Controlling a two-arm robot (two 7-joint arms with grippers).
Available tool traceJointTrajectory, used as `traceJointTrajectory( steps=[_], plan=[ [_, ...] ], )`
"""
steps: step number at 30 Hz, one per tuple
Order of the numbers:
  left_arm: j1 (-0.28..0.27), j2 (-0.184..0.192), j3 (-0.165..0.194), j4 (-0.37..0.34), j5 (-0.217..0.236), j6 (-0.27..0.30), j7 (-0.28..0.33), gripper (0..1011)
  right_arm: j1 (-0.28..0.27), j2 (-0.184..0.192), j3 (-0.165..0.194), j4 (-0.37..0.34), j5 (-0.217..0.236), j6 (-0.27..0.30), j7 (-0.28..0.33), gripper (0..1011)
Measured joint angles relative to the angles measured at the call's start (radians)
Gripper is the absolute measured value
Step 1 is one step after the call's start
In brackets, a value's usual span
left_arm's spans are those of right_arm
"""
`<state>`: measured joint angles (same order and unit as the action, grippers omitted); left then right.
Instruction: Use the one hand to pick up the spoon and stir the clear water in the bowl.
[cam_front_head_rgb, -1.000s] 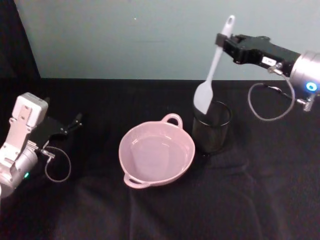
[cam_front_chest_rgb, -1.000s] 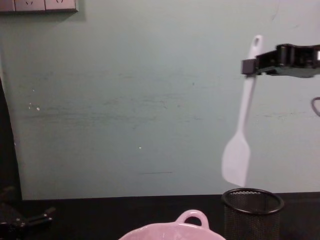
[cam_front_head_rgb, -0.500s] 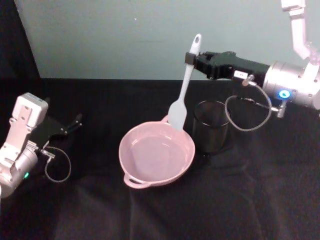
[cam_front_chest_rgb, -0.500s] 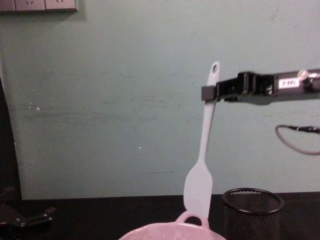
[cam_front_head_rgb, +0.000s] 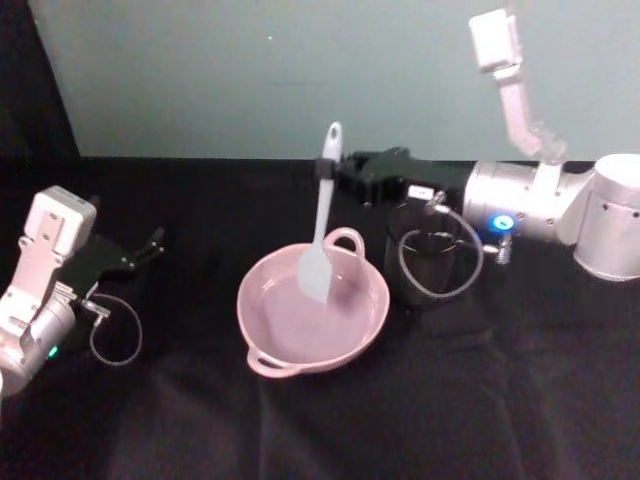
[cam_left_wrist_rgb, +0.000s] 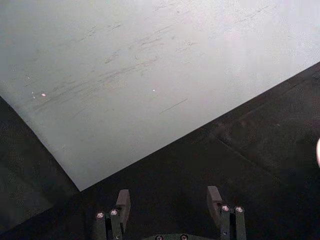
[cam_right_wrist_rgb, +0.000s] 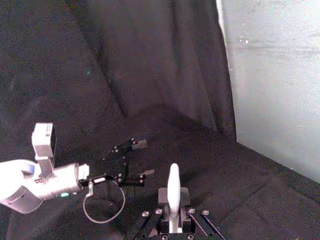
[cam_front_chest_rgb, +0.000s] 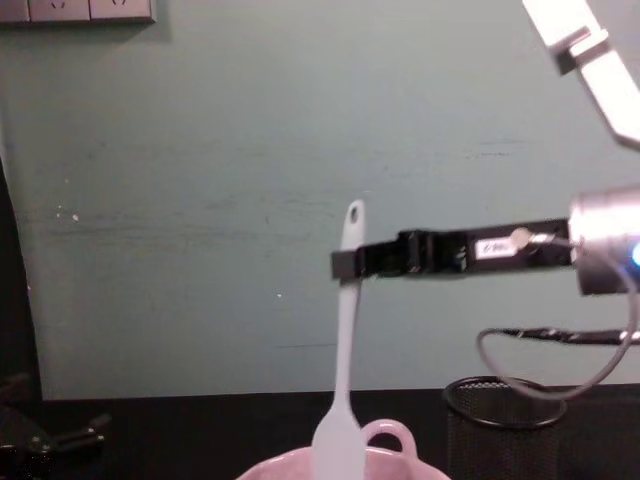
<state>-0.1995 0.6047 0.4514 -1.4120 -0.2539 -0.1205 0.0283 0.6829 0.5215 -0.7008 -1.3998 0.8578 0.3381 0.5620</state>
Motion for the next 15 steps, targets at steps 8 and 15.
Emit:
traceJointTrajectory(
  steps=[8,15],
  plan=[
    [0.0,0.0,0.0,0.0,0.0,0.0,0.0,1011,0.002,-0.03,-0.03,0.025,-0.067,-0.027,-0.014,123],
    [0.0,0.0,0.0,0.0,0.0,0.0,0.0,1011,-0.017,-0.041,-0.029,0.028,-0.108,-0.048,-0.025,123]
  ],
)
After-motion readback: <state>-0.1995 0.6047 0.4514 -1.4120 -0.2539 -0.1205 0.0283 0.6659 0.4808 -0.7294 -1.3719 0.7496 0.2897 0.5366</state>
